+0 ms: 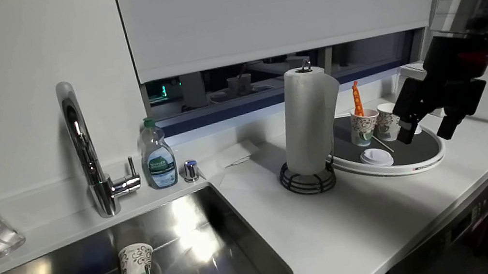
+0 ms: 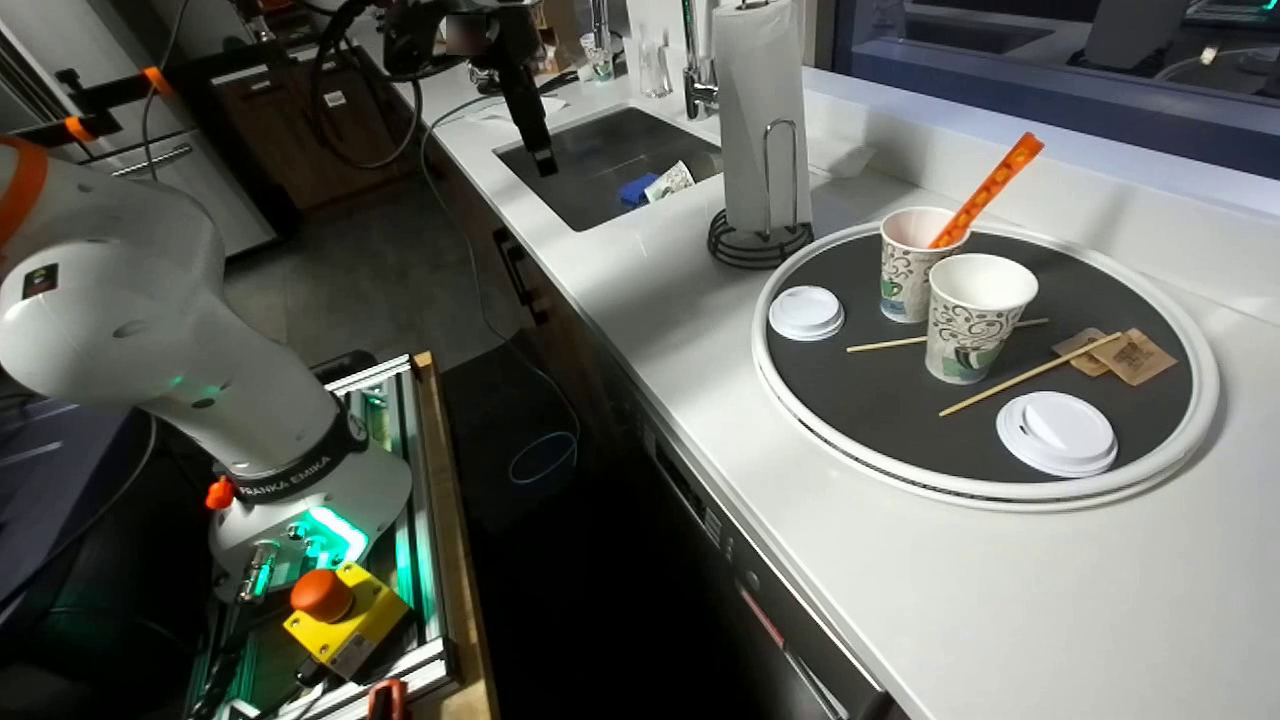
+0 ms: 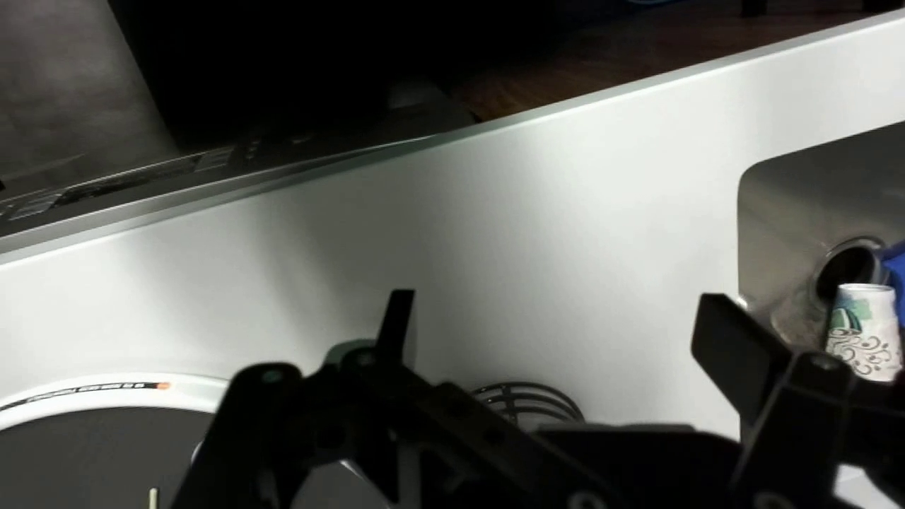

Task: Pick up one stick from the tray and put it in the paper on the right

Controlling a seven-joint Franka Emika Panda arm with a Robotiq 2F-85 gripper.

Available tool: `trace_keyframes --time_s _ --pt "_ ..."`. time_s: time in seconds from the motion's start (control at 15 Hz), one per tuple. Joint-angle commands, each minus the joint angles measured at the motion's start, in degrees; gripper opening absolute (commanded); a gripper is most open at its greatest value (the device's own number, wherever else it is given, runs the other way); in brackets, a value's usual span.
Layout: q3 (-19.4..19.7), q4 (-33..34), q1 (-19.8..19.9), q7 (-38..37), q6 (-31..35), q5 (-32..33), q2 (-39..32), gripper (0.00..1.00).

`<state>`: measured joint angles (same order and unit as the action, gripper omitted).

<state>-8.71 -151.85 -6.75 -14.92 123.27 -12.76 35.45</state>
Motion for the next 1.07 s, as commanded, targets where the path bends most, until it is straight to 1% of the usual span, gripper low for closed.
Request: trace_keyframes --time_s 0.0,0.6,0.67,0.8,1.0 --pt "0.2 0.5 0.5 0.3 -0.2 0.2 -0.4 1.00" --pt "0.1 0.9 0.5 0.3 -0.2 0.3 -1.2 1.00" --pt "0.2 1.0 1.0 -0.4 0.1 0.3 -1.7 1.00" --pt "1.7 1.0 3.8 -0.2 3.1 2.0 -4.0 1.00" --pt "4.1 2.1 8.7 1.3 9.7 6.2 -9.6 1.00"
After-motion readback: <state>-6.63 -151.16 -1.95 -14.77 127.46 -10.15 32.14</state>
